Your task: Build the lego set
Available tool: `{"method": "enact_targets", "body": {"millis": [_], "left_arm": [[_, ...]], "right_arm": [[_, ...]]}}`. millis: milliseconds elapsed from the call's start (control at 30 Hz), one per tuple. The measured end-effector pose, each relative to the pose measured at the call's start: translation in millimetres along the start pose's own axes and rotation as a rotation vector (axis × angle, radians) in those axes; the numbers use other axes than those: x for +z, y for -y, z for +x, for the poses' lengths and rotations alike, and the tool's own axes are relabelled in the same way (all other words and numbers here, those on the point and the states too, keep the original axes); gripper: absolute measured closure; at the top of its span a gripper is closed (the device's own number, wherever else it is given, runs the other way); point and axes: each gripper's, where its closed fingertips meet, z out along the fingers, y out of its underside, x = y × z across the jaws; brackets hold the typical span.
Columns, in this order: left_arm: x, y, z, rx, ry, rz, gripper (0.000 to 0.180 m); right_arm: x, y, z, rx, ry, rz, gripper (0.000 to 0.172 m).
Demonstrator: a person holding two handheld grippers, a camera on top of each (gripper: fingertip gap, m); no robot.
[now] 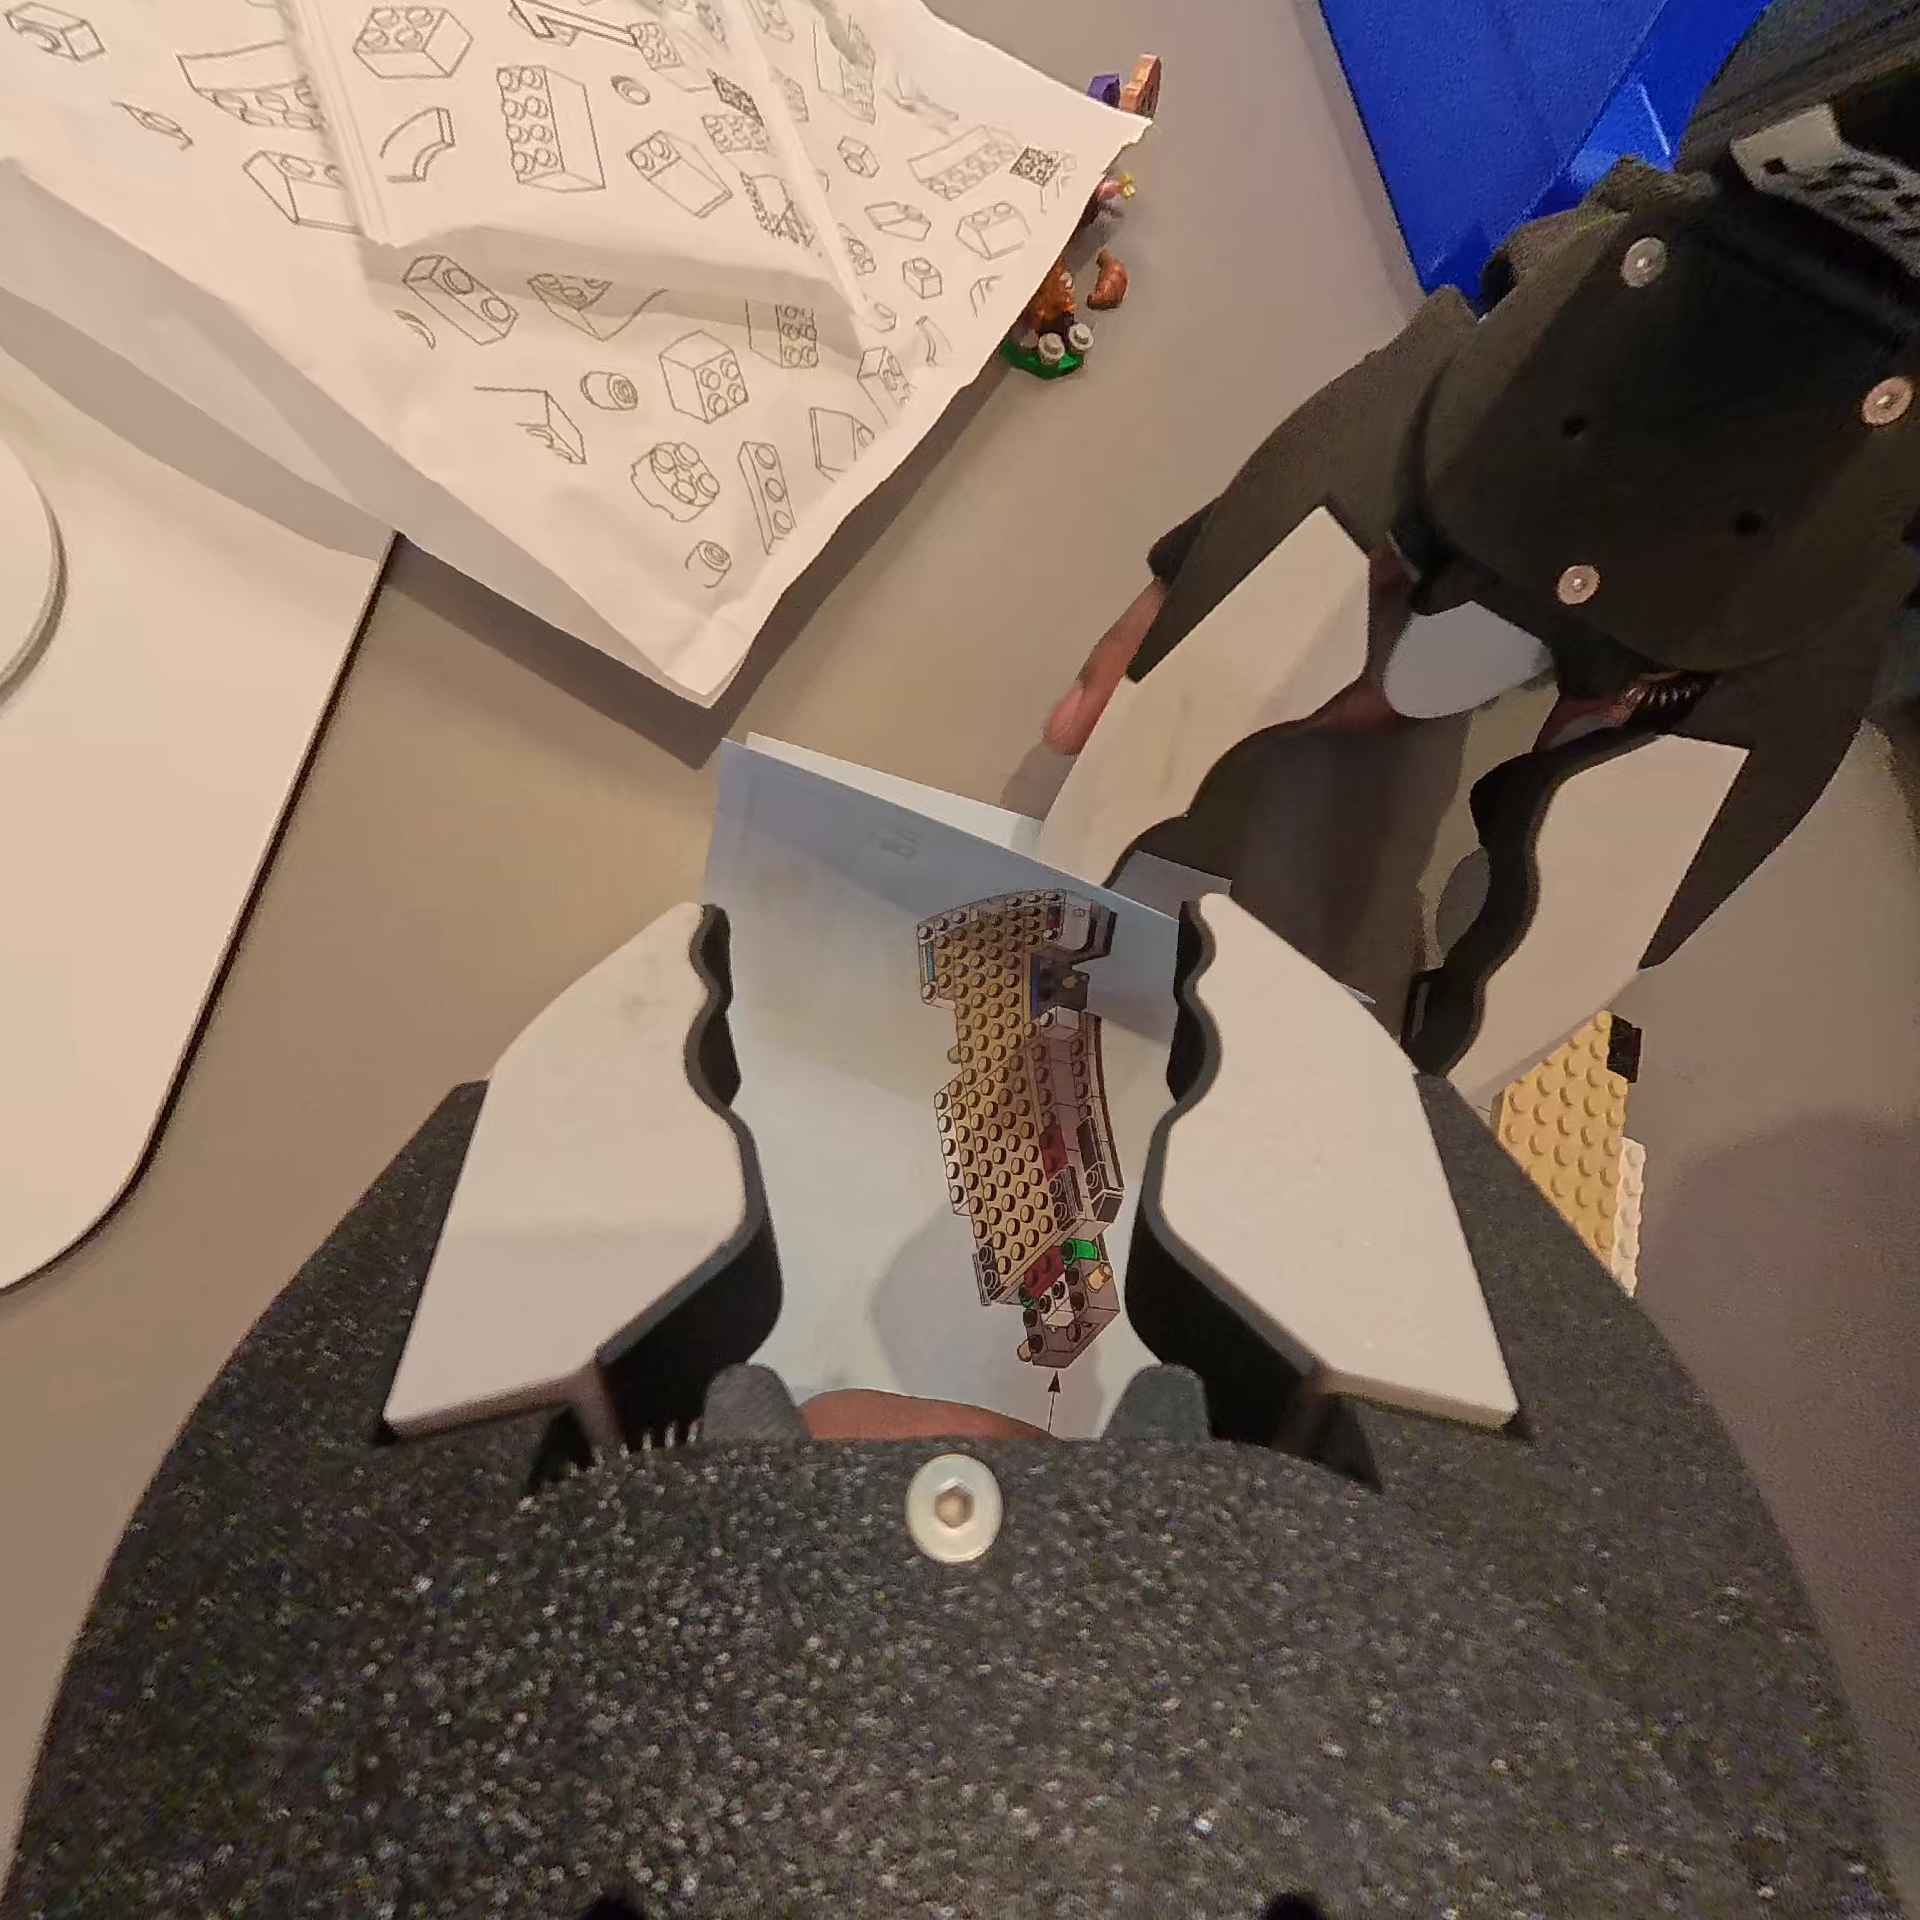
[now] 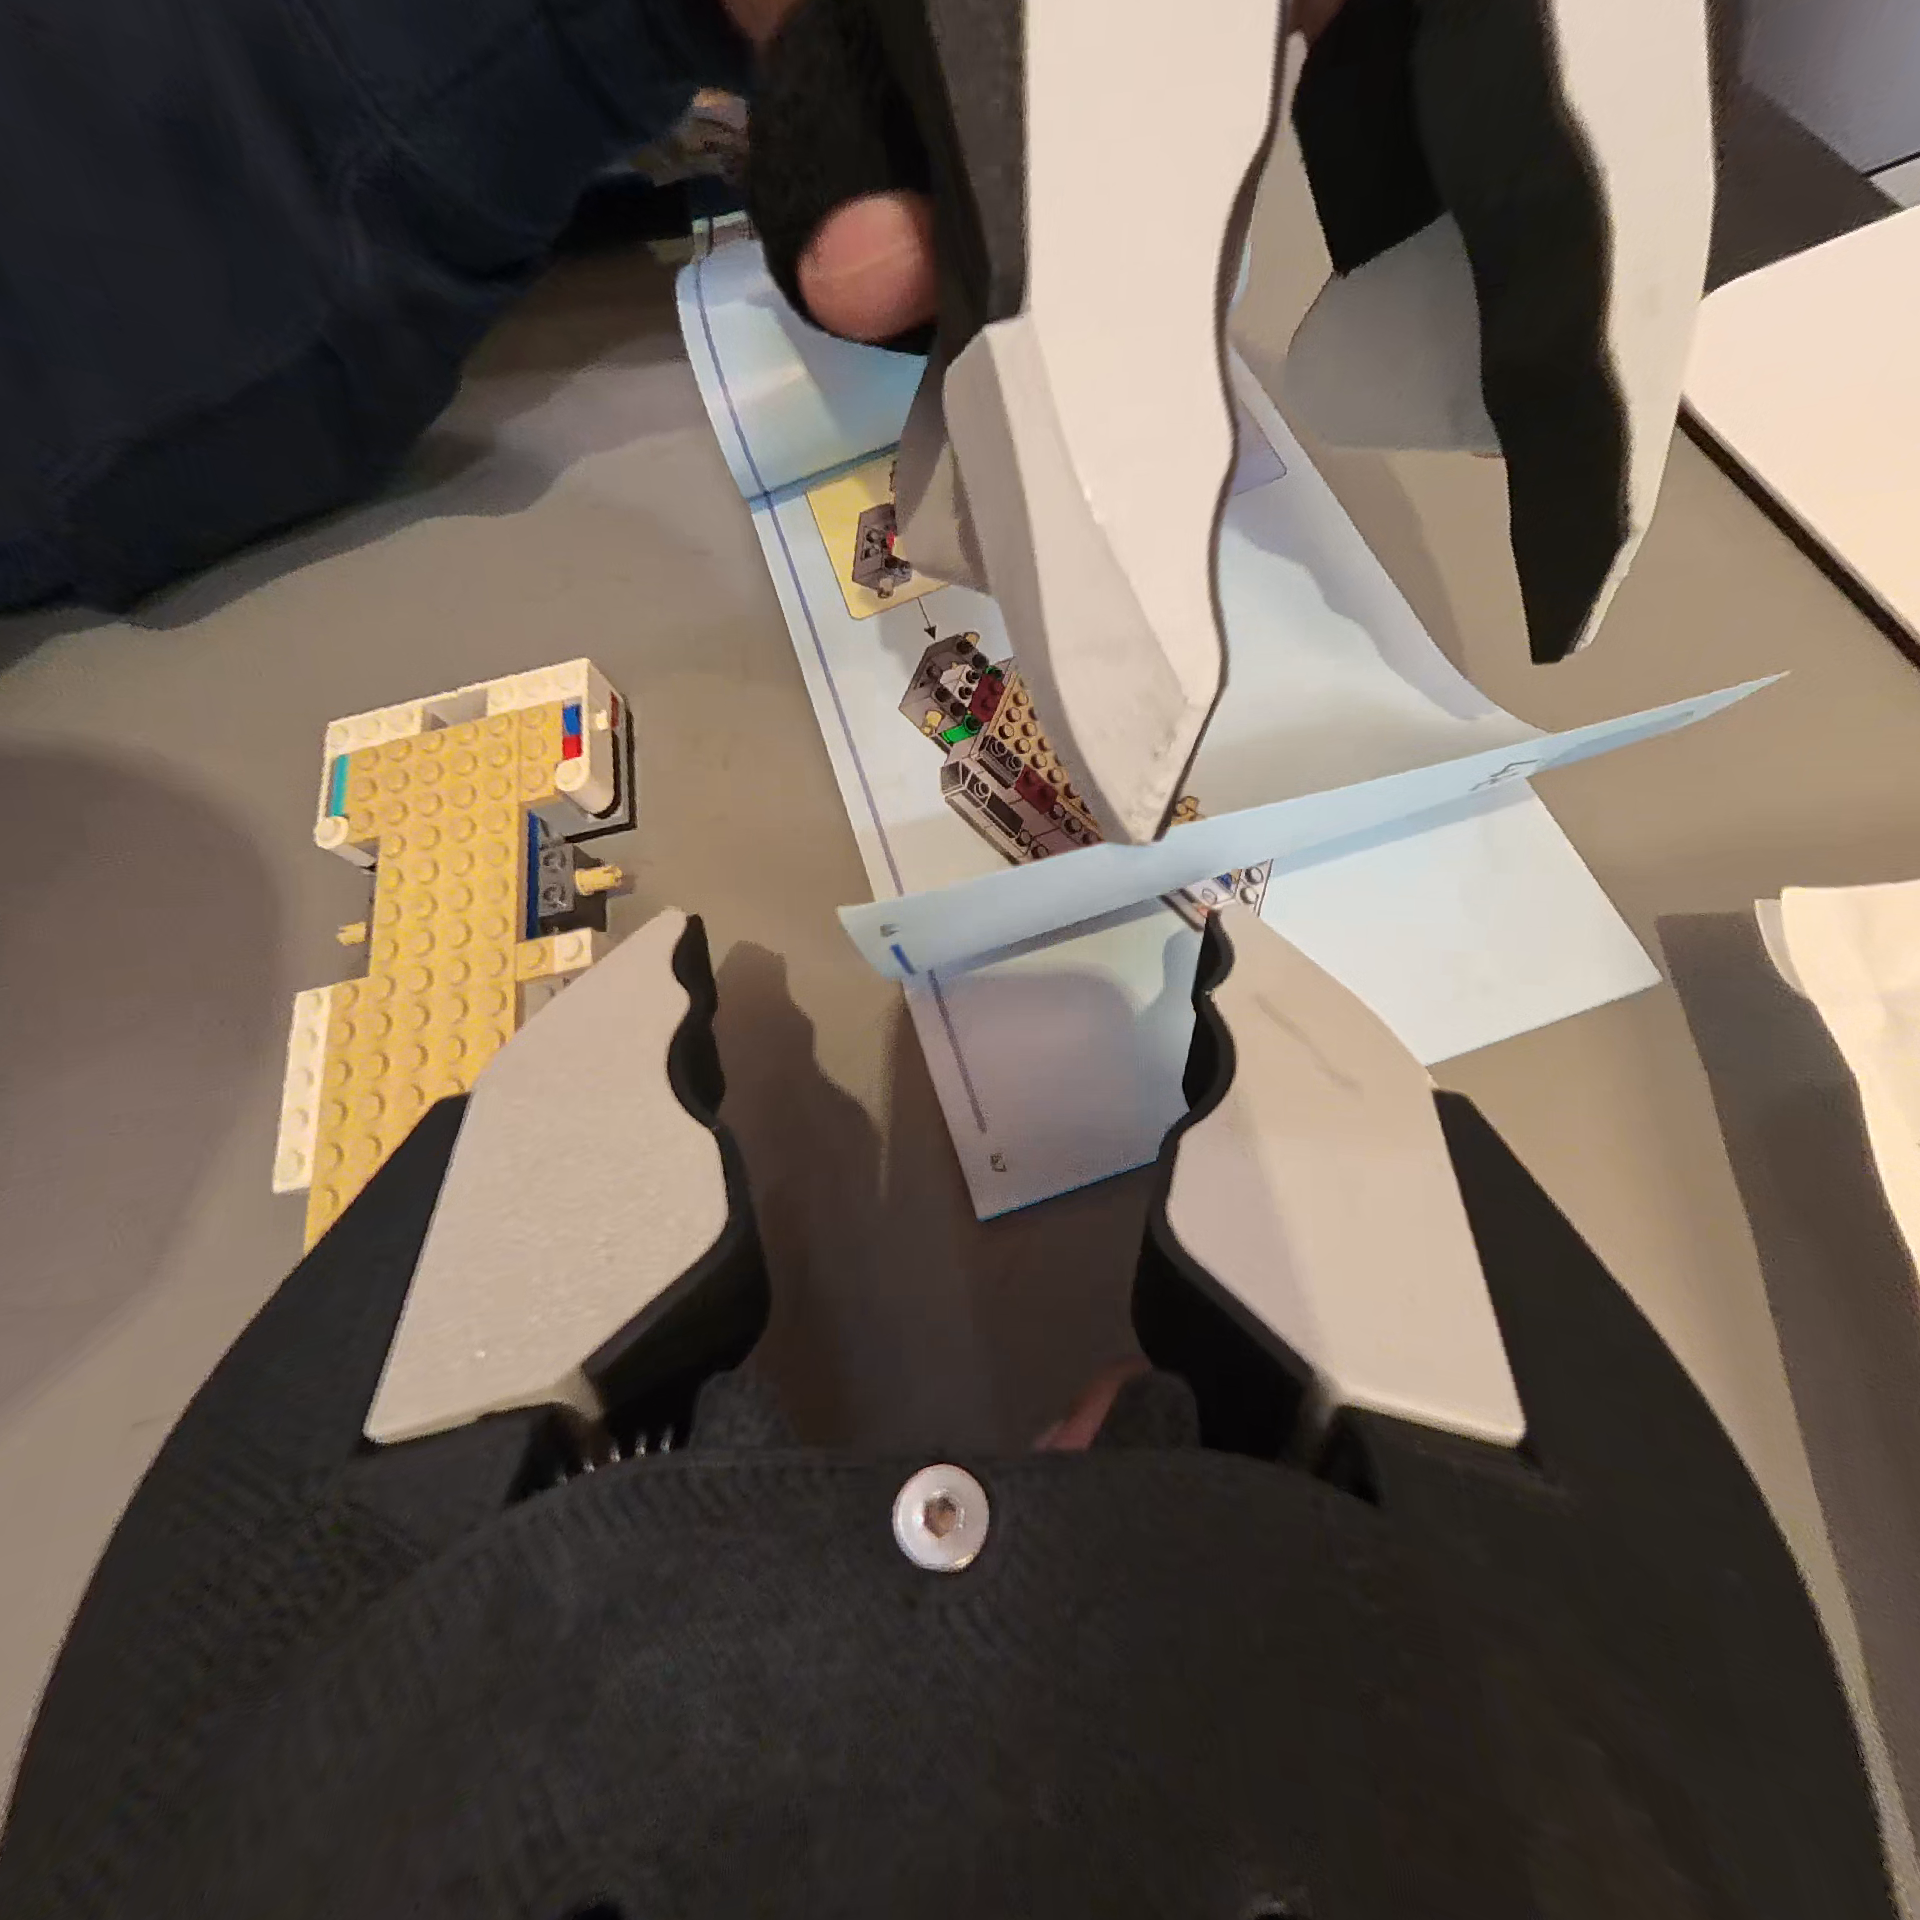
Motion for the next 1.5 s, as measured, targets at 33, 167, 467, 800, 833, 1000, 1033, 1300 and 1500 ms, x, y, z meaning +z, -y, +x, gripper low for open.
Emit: {"method": "enact_targets", "body": {"millis": [33,167,467,800,833,1000,1033,1300,1500], "left_arm": [[-0.1,0.3,0.2,0.001,-0.001,0.002,0.098],[-1.3,1.1,1.4,0.005,-0.008,0.010,0.098],[-3.3,0.4,0.1,0.001,-0.011,0.018,0.098],[-5.1,0.8,0.5,0.006,-0.013,0.024,0.098],[-5.4,0.7,0.4,0.007,-0.012,0.023,0.098],[-6.8,1.2,-0.4,0.007,-0.007,0.026,0.097],[-7.1,1.4,-0.7,0.006,-0.005,0.028,0.097],[-11.4,4.4,-4.2,0.000,0.013,0.047,0.097],[-17.5,12.1,-9.5,0.004,0.045,0.093,0.097]], "right_arm": [[0.3,0.1,-0.1,0.006,0.007,-0.001,0.083],[-1.9,1.9,-1.8,0.016,0.035,0.018,0.083],[-5.1,4.6,-0.7,0.060,0.068,0.045,0.083],[-1.8,1.4,-2.2,0.028,0.047,0.014,0.083],[-1.4,1.0,-2.2,0.026,0.044,0.010,0.083],[0.3,-0.8,-2.5,0.013,0.035,-0.006,0.084],[0.5,-1.0,-2.8,0.011,0.035,-0.008,0.085],[1.7,-2.2,-4.1,0.002,0.039,-0.020,0.086],[2.2,-2.7,-5.0,0.000,0.044,-0.023,0.086]]}}
